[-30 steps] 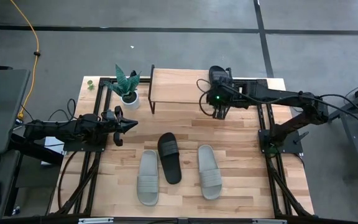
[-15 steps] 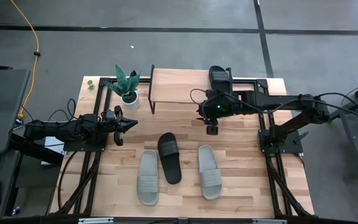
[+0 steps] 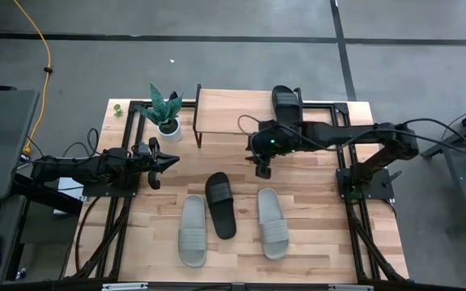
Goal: Pick and place slides into the shelf
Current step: Put the black slide on the shelf
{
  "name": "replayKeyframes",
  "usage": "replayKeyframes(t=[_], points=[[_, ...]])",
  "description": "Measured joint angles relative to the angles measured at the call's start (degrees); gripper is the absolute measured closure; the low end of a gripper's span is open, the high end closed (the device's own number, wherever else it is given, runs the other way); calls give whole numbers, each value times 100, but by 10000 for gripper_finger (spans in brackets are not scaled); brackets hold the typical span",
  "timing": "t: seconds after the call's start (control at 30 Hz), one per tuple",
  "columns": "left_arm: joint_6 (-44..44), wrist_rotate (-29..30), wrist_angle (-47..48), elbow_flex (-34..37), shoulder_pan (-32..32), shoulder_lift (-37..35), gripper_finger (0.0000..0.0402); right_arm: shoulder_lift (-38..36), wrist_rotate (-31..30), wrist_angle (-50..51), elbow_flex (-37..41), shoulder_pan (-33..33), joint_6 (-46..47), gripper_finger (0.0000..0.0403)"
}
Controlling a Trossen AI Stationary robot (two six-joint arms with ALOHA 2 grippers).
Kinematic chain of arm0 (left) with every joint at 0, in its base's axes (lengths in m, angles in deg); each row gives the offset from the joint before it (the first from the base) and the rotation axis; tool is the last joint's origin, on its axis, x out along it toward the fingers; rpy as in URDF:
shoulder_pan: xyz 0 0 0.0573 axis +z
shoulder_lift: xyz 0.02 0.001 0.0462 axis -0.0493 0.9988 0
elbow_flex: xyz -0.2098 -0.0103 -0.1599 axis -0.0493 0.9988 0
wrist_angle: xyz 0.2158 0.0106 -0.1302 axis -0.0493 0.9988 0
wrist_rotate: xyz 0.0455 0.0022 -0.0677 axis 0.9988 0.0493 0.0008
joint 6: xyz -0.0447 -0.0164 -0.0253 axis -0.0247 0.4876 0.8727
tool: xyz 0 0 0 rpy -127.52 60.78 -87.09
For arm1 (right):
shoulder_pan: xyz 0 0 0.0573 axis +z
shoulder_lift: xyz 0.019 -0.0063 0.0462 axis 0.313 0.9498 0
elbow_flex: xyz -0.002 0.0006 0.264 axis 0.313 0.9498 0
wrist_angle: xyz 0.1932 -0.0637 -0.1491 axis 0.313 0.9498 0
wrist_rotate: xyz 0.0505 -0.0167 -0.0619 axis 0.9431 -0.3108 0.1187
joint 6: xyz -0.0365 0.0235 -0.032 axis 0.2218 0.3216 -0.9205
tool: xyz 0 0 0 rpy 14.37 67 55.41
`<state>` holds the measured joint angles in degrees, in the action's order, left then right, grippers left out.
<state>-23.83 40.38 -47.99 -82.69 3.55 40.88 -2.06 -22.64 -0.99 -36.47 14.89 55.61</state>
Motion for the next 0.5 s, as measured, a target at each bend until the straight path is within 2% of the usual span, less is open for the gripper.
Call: replayKeyframes(t=[0.13,0.33,0.5], points=[[0,-2,1,0,0,0,401,360,596,-318,0,-26,-106,263],[1,-15,3,0,0,-2,401,774,981,-617,0,-125,-213,263],[2,-17,5,0,0,0,401,1112,1759,-1136,0,-152,-273,263]])
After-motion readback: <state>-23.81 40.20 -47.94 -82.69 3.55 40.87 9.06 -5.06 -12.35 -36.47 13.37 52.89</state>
